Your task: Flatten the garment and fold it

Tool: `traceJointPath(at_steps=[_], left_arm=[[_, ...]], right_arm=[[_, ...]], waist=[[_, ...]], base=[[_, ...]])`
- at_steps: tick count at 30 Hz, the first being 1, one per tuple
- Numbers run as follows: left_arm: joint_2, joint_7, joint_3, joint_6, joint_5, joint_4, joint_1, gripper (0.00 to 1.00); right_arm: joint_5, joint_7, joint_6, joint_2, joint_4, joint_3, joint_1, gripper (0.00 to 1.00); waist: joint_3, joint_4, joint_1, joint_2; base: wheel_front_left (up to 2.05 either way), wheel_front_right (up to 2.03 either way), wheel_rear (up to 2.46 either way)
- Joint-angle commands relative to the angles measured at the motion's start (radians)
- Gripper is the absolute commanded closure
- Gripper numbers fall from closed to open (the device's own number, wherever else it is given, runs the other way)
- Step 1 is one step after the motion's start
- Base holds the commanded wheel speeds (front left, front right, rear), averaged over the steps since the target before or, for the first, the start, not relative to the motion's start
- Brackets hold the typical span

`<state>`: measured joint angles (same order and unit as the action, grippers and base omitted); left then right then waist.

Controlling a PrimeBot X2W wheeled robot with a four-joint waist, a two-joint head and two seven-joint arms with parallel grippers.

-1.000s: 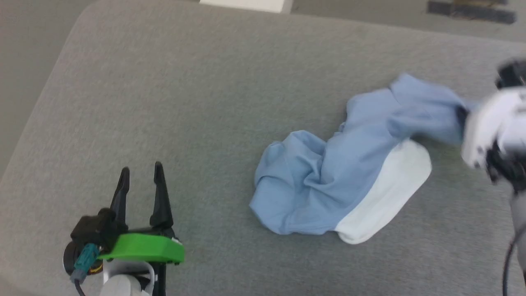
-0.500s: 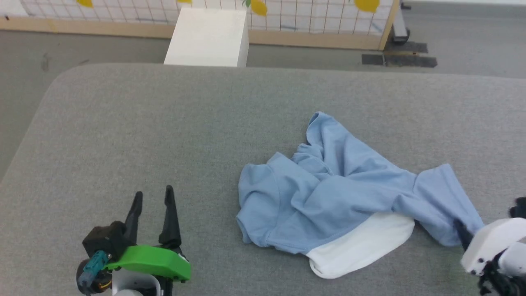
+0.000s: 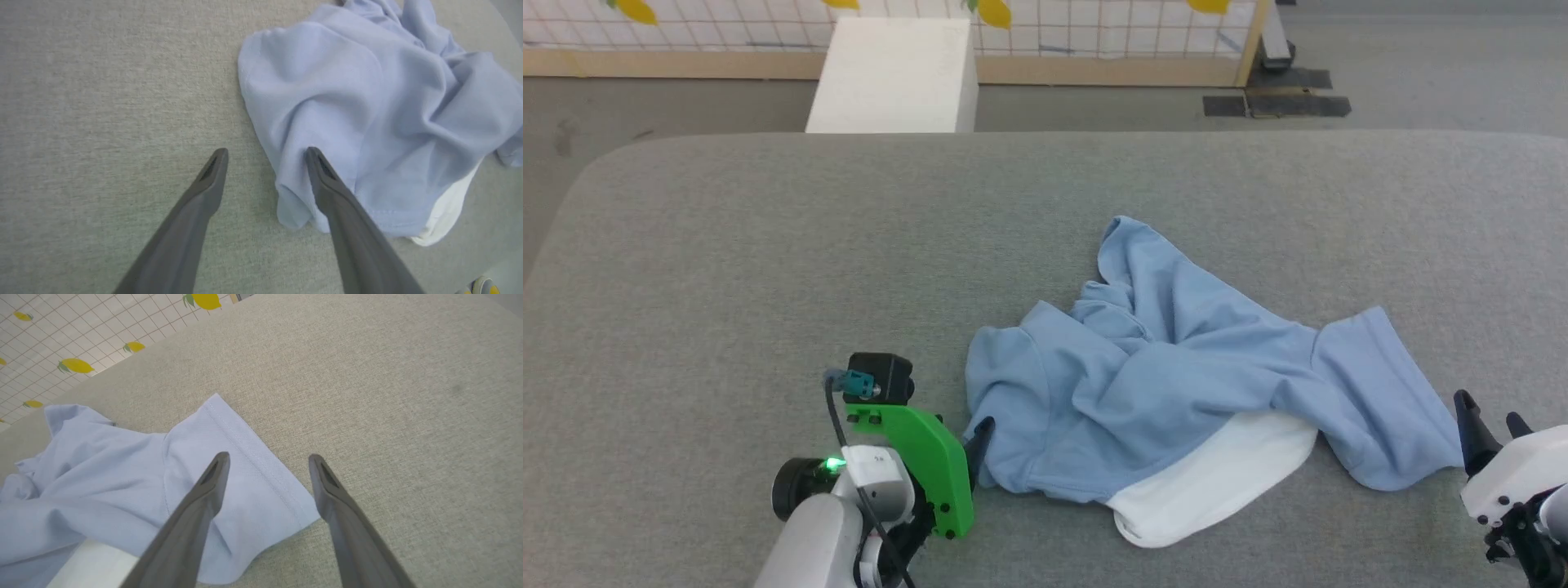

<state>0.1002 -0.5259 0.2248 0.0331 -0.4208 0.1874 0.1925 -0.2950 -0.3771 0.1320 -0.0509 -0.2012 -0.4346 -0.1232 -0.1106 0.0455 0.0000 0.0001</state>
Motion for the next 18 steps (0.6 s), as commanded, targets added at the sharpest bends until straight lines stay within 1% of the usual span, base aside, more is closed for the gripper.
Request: traceJointPath(at_steps=[1, 4, 5, 6, 7, 11, 12, 15, 18], left_arm=[[0.007, -0.007, 0.001, -0.001, -0.002, 0.007, 0.02, 0.0], [0.01, -0.031, 0.021, 0.011, -0.005, 0.038, 0.022, 0.0], [0.005, -0.031, 0.021, 0.013, -0.016, 0.047, 0.021, 0.14], [0.005, -0.024, 0.024, 0.016, -0.014, 0.051, 0.022, 0.85], [0.001, -0.02, 0.023, 0.018, -0.024, 0.057, 0.018, 1.0], [-0.012, 0.014, 0.007, 0.032, -0.073, 0.05, 0.011, 1.0], [-0.013, 0.038, -0.006, 0.03, -0.082, 0.036, 0.016, 1.0], [-0.005, 0.105, -0.052, 0.012, -0.083, -0.016, 0.038, 1.0], [0.02, 0.162, -0.095, -0.021, -0.057, -0.095, 0.06, 1.0]], right_arm=[[-0.009, 0.014, -0.001, 0.0, -0.01, 0.001, -0.015, 0.0], [-0.015, 0.031, -0.001, 0.0, -0.033, -0.001, -0.014, 0.0], [-0.015, 0.034, -0.001, 0.001, -0.042, -0.004, -0.012, 0.0], [-0.016, 0.033, -0.001, 0.001, -0.048, -0.003, -0.01, 0.0], [-0.017, 0.035, -0.001, 0.001, -0.052, -0.003, -0.01, 0.0], [-0.016, 0.047, -0.001, 0.001, -0.065, -0.007, -0.008, 0.0], [-0.014, 0.05, -0.001, 0.001, -0.068, -0.01, -0.008, 0.0], [-0.012, 0.054, -0.001, 0.001, -0.076, -0.009, -0.006, 0.0], [-0.008, 0.055, -0.001, 0.001, -0.085, -0.004, -0.001, 0.0]], waist=[[-0.024, 0.026, 0.0, -0.0001], [-0.034, 0.035, 0.0, -0.0001], [-0.037, 0.037, 0.0, -0.0001], [-0.039, 0.038, 0.0, -0.0001], [-0.041, 0.037, 0.0, -0.0001], [-0.035, 0.024, 0.0, -0.0001], [-0.032, 0.016, 0.0, -0.0001], [-0.018, -0.009, 0.0, -0.0001], [-0.003, -0.043, 0.0, -0.0001]], base=[[0.0, 0.0, 0.0], [0.0, 0.0, 0.0], [0.0, 0.0, 0.0], [0.0, 0.0, 0.0], [0.0, 0.0, 0.0], [0.0, 0.0, 0.0], [0.0, 0.0, 0.0], [0.0, 0.0, 0.0], [0.0, 0.0, 0.0]])
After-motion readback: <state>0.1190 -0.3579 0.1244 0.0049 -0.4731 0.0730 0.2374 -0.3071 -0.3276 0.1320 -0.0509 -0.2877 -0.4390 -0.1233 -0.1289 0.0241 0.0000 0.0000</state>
